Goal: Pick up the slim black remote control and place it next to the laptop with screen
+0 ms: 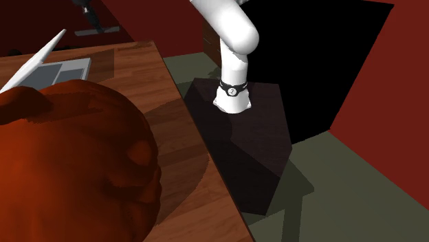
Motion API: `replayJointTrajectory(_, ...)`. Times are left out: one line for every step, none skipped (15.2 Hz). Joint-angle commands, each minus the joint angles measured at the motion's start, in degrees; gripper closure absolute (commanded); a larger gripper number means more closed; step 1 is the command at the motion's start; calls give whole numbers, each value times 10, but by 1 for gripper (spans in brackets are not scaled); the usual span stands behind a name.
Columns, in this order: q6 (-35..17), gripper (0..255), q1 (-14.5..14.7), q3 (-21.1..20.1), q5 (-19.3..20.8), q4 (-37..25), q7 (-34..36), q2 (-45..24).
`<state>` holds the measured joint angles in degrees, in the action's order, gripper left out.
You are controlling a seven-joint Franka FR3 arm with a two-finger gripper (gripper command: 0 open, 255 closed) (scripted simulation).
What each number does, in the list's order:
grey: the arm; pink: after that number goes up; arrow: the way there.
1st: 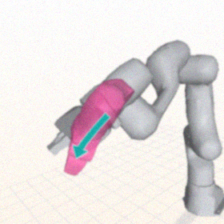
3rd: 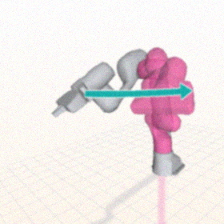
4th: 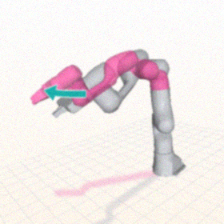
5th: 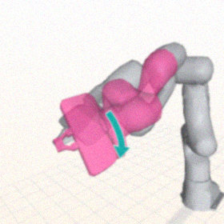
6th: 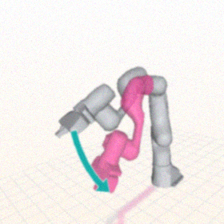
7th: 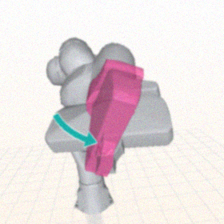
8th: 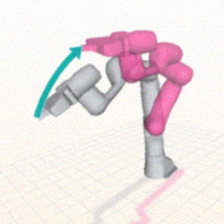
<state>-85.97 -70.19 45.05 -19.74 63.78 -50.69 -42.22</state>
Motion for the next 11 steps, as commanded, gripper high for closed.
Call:
replayJointTrajectory(-19, 255, 9, 1, 1, 24, -1, 3)
replayJointTrajectory(-26, 255, 11, 1, 0, 32, -1, 3)
replayJointTrajectory(-34, 255, 13, 0, 0, 39, -1, 2)
replayJointTrajectory(-41, 255, 14, 0, -1, 47, -2, 2)
replayJointTrajectory(-48, 255, 16, 0, -2, 54, -2, 1)
replayJointTrajectory(-55, 255, 18, -1, -2, 60, -2, 0)
replayJointTrajectory(-62, 255, 19, -1, -3, 67, -3, -1)
replayJointTrajectory(-69, 255, 20, -2, -4, 73, -3, -3)
replayJointTrajectory(-76, 255, 22, -3, -5, 79, -4, -4)
replayJointTrajectory(-82, 255, 23, -4, -6, 85, -4, -6)
replayJointTrajectory(-89, 255, 24, -4, -7, 90, -4, -8)
